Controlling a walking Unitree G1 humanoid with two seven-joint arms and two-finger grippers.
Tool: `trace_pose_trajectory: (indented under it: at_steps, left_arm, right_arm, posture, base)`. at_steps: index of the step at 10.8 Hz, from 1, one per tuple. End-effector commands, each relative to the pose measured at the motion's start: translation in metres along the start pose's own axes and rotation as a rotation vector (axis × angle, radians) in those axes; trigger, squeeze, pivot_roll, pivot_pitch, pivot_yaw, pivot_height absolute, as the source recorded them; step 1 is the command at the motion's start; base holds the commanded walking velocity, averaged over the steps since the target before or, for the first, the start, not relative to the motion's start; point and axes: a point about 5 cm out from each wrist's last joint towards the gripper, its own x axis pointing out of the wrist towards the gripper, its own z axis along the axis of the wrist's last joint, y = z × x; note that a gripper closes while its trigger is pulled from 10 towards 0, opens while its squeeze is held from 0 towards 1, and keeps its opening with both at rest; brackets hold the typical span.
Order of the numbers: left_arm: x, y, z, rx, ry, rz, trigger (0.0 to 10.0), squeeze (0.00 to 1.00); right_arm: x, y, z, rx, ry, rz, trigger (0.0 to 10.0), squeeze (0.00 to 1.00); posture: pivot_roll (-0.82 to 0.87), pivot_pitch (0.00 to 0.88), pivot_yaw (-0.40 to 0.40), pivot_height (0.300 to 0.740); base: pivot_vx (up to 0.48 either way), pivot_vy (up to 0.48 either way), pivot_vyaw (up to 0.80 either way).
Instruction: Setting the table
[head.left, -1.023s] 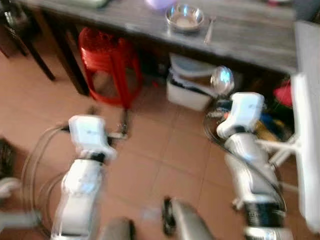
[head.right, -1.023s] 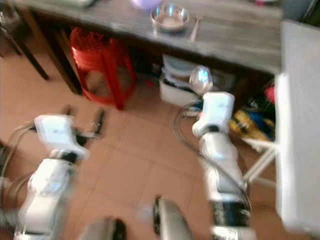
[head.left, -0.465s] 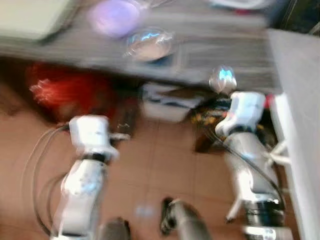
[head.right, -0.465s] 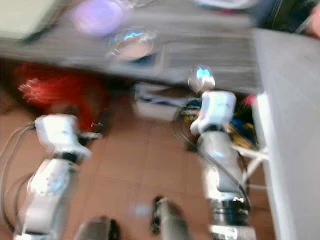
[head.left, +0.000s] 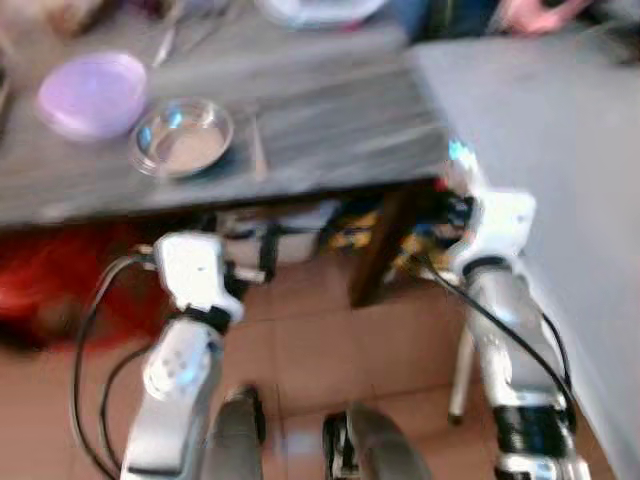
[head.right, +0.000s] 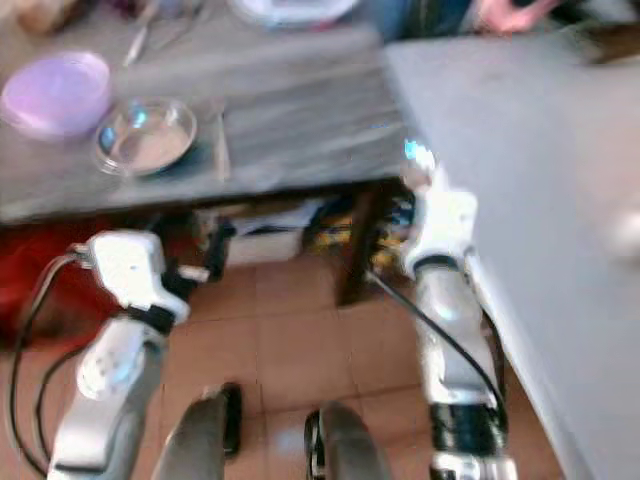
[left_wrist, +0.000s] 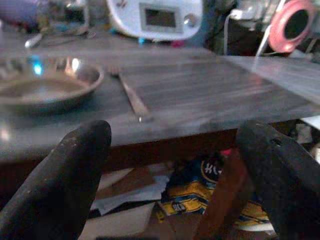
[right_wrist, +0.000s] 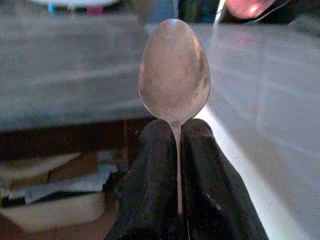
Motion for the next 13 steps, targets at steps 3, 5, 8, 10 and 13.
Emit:
trace_pose_trajectory:
  at_steps: [3,5,8,10,13]
  left_arm:
    - [-0.002,0.006,0.002,0.014,-0.016,0.025,10.0,0.00]
    - [-0.002,0.015,0.004,0.048,-0.022,0.110,10.0,0.00]
    - [-0.009,0.033,0.001,0.117,-0.013,0.263,10.0,0.00]
    - [-0.018,0.047,0.002,0.137,-0.017,0.334,10.0,0.00]
    - [-0.027,0.059,-0.005,0.190,0.014,0.370,10.0,0.00]
  right_arm:
    - [0.002,0.009,0.010,0.003,-0.048,0.032,10.0,0.00]
    - [-0.002,0.011,0.015,-0.017,-0.091,0.075,10.0,0.00]
    - [-0.008,0.011,0.015,-0.047,-0.118,0.104,10.0,0.00]
    - [-0.009,0.014,0.019,-0.079,-0.153,0.127,10.0,0.00]
    - [-0.009,0.010,0.015,-0.050,-0.161,0.074,10.0,0.00]
  posture:
    - [0.03,0.222,-0.053,0.740]
    - [0.04,0.224,-0.052,0.740]
    - [0.04,0.182,-0.043,0.740]
    - [0.05,0.149,-0.041,0.740]
    - [0.07,0.101,-0.019,0.740]
  base:
    - [0.466,0.000,0.00]
    - [0.396,0.144,0.00]
    - [0.000,0.000,0.00]
    - [0.000,0.000,0.78]
    - [0.000,0.000,0.51]
